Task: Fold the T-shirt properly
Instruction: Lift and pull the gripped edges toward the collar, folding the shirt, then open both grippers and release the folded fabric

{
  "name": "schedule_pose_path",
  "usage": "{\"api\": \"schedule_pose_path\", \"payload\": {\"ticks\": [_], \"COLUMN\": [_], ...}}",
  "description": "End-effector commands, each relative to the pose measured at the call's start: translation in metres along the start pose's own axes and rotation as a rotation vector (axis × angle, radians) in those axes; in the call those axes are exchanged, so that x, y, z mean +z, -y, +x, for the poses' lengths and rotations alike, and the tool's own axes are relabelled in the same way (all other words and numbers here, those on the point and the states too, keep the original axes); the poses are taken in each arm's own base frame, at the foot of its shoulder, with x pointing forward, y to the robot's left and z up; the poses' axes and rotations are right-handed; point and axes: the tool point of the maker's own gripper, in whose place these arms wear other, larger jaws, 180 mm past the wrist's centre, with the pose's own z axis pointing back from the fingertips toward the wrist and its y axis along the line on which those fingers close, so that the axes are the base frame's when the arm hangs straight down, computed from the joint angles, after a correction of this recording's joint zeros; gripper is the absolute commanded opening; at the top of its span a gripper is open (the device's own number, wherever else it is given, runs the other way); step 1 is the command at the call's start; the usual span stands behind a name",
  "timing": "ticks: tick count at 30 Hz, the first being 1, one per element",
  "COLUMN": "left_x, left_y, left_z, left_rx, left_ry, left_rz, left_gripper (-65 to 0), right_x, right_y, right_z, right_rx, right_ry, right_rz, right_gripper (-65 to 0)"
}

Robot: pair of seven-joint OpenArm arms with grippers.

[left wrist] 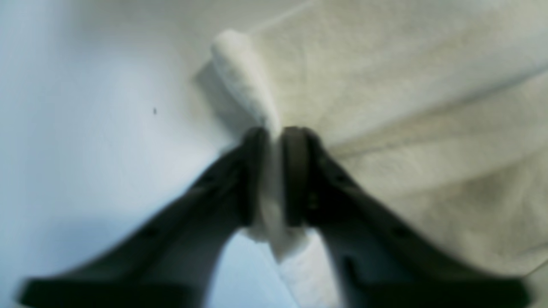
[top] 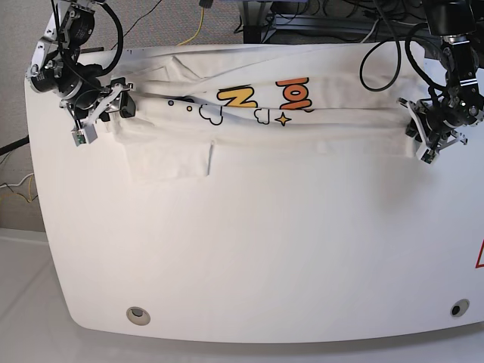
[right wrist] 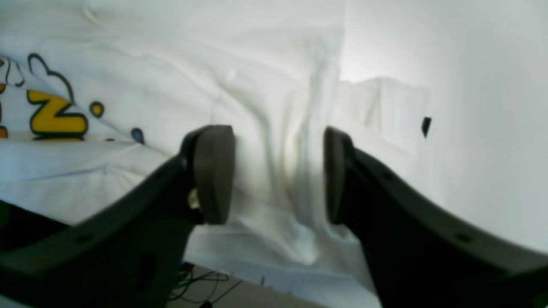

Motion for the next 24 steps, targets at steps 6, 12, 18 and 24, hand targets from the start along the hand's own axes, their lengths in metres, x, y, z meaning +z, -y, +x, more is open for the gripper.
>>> {"api": "schedule_pose_path", "payload": {"ticks": [6, 12, 18, 24], "left_x": [0.007, 0.012, 0.028, 0.047], "left_y": [-0.013, -0.017, -0.016, -0.018], "left_z": [0.03, 0.045, 0.07, 0.091], "left_rx": [-0.024, -0.037, -0.08, -0.109], "left_ry": [0.087, 0.127, 0.198, 0.26], "left_rz": [0.024, 0.037, 0.063, 0.096], "left_gripper": [-26.5, -25.9, -26.3, -26.0], "right_x": [0.012, 0.022, 0.036, 0.036], "right_y": [0.008, 0.019, 0.027, 0.028], "right_z": [0.018, 0.037, 0.075, 0.099], "right_rx": [0.026, 0.028, 0.019, 0.019], "right_ry": [0.054, 0.113, 0.239, 0.293], "right_rz": [-0.03, -0.068, -0.092, -0.085], "right_gripper": [-31.5, -30.4, -29.9, -29.5]}}
